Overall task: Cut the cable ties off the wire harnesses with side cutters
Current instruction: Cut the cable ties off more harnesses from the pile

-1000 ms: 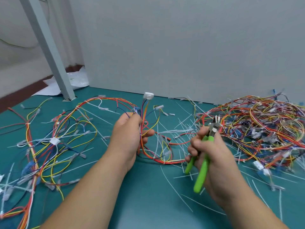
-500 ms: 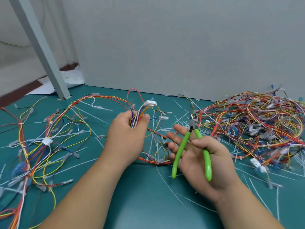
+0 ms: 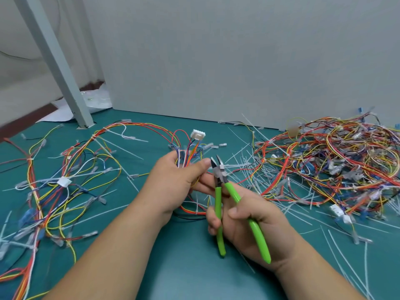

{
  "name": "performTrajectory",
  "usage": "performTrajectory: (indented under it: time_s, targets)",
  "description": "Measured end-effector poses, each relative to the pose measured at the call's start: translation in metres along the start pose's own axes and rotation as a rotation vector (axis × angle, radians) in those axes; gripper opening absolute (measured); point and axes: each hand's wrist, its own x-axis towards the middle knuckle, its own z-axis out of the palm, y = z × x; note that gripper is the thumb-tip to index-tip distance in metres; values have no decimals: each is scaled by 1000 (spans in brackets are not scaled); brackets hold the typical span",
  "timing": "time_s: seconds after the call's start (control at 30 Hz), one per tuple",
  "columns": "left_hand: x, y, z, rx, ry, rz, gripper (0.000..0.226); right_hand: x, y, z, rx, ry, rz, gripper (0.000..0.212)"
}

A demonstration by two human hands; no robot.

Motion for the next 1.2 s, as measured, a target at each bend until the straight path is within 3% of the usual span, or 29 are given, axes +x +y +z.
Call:
performTrajectory:
  time_s: [0.1,0.23,0.37,0.47,0.53,0.6,0.7,0.77,0.87,0.97,1.2]
  targets:
    - [0,4,2,-129,120,-28,9,-1,3,0,1,-11,28,81]
    - [4,3,1,7,284,-24,18,1,4,-7,103,52,54,88]
    - [4,2,1,-12,265,-48,13,4,1,-10,160,85,33,102]
    - [1,2,0,84,142,-56,39,5,0,-10,147,76,18,100]
    - [-3,2,3,49,43,-43,19,5,1,-8,138,53,34,97]
    - [-3,3,2,20,108,-19,5,5,4,-6,140,79,66,102]
    - [3,1,-3,170,266,102,11,7,5,-6,175,116,85,108]
    - [3,3,-4,172,277,115,25,8,3,-8,207,122,73,103]
    - [-2,11,-1,38,252,57,34,7,-1,-11,266,114,52,101]
    - [-4,15,0,-64,193,4,21,8,-5,-16,350,112,40,103]
    - [-5,14,-3,-210,-65,22,26,8,-9,-20,410,52,-31,89]
